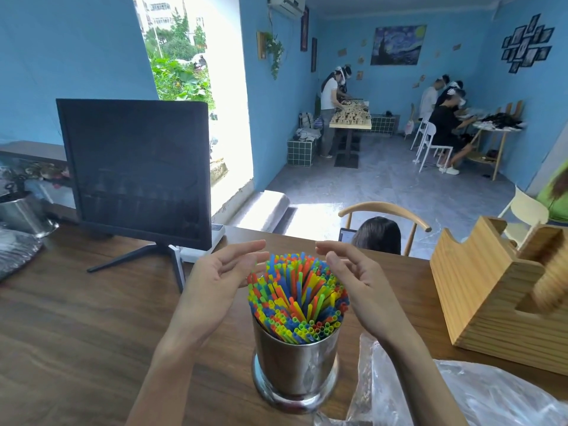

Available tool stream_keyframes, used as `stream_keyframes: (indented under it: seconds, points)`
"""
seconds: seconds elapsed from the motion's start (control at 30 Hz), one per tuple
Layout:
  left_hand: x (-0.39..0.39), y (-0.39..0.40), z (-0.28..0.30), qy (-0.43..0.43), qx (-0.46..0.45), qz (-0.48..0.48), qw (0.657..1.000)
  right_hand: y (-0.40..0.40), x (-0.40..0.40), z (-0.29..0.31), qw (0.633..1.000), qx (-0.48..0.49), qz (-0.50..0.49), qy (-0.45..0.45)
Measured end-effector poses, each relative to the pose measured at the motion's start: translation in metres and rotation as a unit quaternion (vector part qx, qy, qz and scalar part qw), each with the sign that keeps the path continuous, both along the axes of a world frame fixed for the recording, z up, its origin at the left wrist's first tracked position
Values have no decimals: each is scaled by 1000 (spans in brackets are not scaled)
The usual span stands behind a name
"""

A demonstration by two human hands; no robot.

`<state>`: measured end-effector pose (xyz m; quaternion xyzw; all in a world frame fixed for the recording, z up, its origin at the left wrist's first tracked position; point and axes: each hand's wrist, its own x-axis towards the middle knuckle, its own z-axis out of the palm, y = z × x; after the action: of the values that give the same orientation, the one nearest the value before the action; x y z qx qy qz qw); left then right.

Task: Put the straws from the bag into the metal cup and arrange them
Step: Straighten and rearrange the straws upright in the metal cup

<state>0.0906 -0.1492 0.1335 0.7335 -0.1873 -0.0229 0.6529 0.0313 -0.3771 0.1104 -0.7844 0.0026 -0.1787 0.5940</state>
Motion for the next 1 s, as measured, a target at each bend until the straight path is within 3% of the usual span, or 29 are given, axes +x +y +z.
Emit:
stream_keyframes:
  seconds: [0.27,0.57,0.7,0.87,1.0]
  points:
    - [-5,-6,0,-58,124,-82,987,-4,5,0,989,83,72,95]
    - [-5,-11,1,-154,184,-18,971,-11,9,-5,983,126,54,126]
    - [5,-16,0,-126,137,45,981,-11,9,-7,982,132,45,130]
    - [19,-15,0,-76,179,28,980,-8,10,-6,982,136,46,126]
    - [24,-22,11,-102,185,42,977,-7,9,-5,982,136,44,122]
